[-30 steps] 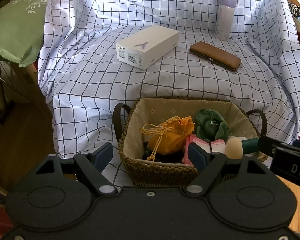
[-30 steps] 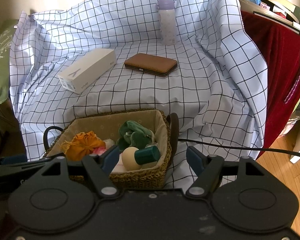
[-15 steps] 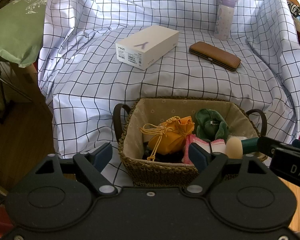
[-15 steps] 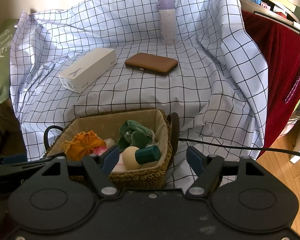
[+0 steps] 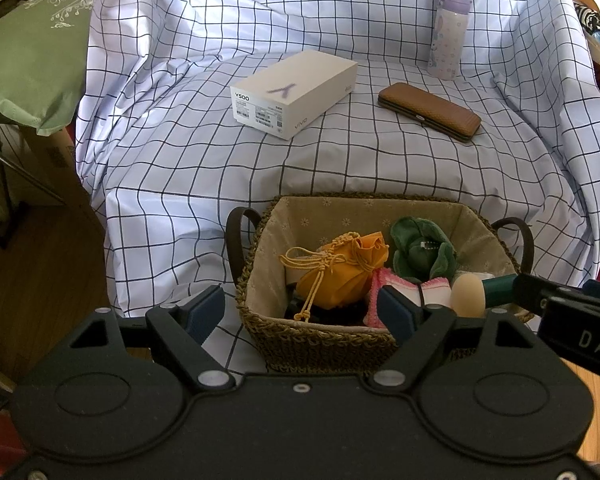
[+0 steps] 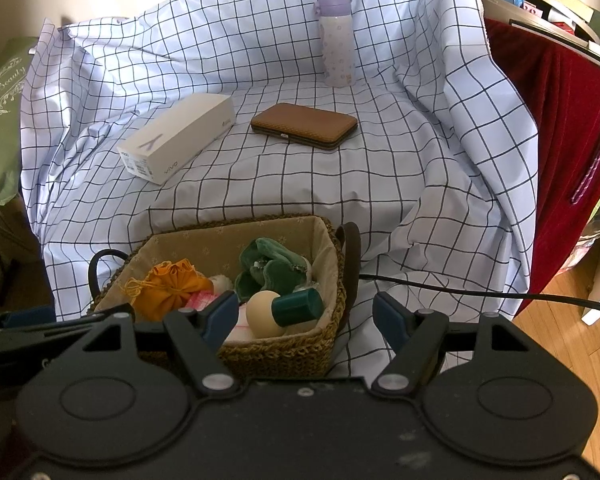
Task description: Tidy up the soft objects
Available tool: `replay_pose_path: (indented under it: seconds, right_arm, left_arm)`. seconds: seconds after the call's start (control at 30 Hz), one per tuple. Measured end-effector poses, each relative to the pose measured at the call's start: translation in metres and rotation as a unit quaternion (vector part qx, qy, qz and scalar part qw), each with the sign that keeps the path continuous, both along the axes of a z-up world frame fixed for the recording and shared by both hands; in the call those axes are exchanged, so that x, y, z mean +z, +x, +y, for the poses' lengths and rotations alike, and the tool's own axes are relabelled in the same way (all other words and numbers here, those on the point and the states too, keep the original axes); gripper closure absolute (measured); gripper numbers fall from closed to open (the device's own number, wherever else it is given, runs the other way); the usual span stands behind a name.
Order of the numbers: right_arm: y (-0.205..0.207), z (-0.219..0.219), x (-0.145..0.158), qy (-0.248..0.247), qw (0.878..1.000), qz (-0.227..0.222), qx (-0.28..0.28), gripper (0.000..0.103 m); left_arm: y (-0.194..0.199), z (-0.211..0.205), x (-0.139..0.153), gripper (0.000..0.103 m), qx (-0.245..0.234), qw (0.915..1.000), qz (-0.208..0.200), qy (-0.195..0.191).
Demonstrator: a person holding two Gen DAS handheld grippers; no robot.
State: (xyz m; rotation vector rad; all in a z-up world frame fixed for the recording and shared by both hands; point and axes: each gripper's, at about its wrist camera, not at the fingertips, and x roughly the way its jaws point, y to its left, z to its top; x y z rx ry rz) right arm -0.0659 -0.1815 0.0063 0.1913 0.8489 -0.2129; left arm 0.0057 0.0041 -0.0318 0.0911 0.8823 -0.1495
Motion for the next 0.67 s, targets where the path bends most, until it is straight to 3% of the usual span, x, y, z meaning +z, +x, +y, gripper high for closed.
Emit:
replay_pose_path:
  seconds: [0.67]
  right_arm:
    - [0.0004, 0.0004, 0.0, 0.0, 1.0, 0.0, 0.0, 0.029]
  left_arm:
    - [0.001, 0.0013, 0.0014, 0.023, -0.003, 1.0, 0.0, 0.001]
